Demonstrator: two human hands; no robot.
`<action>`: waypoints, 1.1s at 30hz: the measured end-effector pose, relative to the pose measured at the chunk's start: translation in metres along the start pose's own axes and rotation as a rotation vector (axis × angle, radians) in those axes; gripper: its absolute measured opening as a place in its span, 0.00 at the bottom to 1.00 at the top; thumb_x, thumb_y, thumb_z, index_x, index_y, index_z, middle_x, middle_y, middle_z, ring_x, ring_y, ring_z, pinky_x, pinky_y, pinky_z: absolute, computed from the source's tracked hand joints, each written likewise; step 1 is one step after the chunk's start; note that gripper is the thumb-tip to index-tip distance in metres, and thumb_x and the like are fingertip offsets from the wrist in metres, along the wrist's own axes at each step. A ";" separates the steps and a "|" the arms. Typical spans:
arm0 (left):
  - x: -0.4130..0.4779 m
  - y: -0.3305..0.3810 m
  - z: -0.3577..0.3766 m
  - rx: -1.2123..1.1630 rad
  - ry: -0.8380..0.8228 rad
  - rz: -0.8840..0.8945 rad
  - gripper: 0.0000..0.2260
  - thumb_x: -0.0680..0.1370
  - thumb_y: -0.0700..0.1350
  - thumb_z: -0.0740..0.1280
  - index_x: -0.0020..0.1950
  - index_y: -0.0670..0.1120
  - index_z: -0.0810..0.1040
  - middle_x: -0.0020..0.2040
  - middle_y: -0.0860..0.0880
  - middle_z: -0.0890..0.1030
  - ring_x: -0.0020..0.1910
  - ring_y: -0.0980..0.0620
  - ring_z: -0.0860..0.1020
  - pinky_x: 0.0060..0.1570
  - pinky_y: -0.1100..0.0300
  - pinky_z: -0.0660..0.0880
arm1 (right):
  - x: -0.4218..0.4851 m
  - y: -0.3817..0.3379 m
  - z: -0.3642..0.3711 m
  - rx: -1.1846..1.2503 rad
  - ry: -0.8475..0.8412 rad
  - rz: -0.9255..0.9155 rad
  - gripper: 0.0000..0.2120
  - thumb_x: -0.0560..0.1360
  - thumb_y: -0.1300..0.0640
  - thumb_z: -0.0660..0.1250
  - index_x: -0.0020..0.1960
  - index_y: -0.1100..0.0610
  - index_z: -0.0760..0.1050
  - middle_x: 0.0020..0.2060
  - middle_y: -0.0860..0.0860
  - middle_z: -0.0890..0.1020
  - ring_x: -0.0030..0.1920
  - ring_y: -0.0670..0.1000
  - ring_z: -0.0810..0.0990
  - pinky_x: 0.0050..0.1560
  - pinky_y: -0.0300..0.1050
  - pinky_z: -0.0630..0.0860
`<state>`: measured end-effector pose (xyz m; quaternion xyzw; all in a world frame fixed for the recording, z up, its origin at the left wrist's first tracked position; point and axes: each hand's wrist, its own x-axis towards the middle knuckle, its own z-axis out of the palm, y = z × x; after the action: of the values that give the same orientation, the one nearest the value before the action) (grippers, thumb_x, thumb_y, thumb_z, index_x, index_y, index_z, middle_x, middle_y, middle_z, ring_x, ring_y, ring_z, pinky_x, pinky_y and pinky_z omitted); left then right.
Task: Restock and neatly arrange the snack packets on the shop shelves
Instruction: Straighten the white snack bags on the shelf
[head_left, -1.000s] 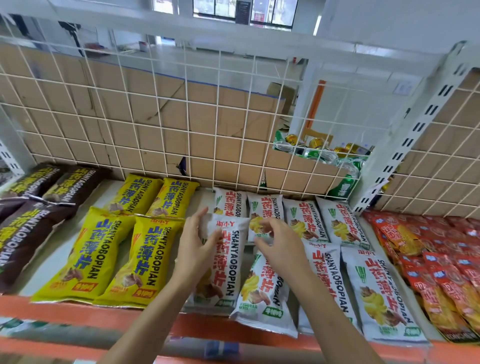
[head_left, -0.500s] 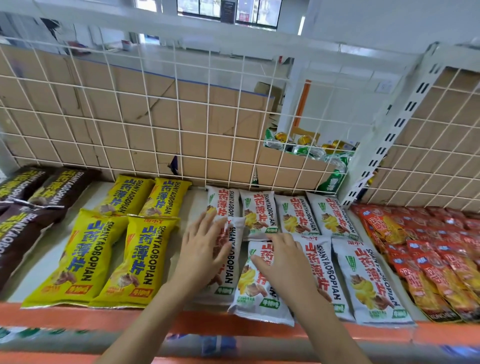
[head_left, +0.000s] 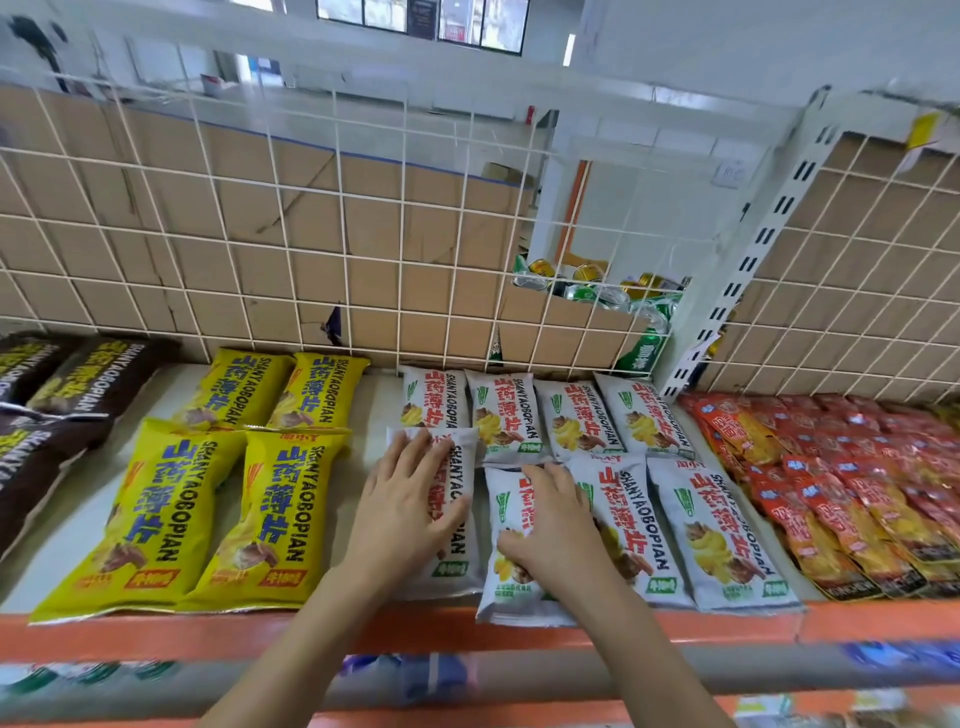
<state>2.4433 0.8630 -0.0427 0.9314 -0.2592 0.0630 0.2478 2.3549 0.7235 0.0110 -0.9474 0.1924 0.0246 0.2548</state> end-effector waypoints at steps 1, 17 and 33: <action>0.000 0.000 0.000 -0.009 0.000 0.001 0.39 0.67 0.69 0.42 0.75 0.54 0.57 0.76 0.52 0.56 0.76 0.53 0.46 0.72 0.57 0.46 | -0.003 0.001 -0.001 0.004 0.001 -0.017 0.36 0.72 0.52 0.65 0.75 0.51 0.51 0.75 0.49 0.50 0.74 0.54 0.50 0.71 0.49 0.56; -0.006 0.000 0.004 -0.091 0.035 -0.010 0.39 0.67 0.70 0.47 0.74 0.52 0.60 0.77 0.50 0.53 0.76 0.51 0.45 0.72 0.55 0.47 | 0.019 0.008 0.007 0.083 0.180 -0.200 0.31 0.74 0.54 0.63 0.74 0.51 0.54 0.74 0.48 0.50 0.75 0.51 0.45 0.72 0.46 0.55; -0.041 0.010 -0.006 -0.123 -0.132 -0.144 0.55 0.55 0.73 0.53 0.77 0.49 0.41 0.76 0.49 0.37 0.75 0.53 0.42 0.70 0.61 0.47 | 0.047 -0.007 -0.012 -0.049 0.129 -0.365 0.21 0.78 0.52 0.59 0.70 0.55 0.65 0.69 0.52 0.67 0.70 0.52 0.61 0.70 0.47 0.57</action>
<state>2.4033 0.8773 -0.0429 0.9328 -0.2105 -0.0326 0.2907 2.4001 0.7063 0.0182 -0.9720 0.0327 -0.0780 0.2192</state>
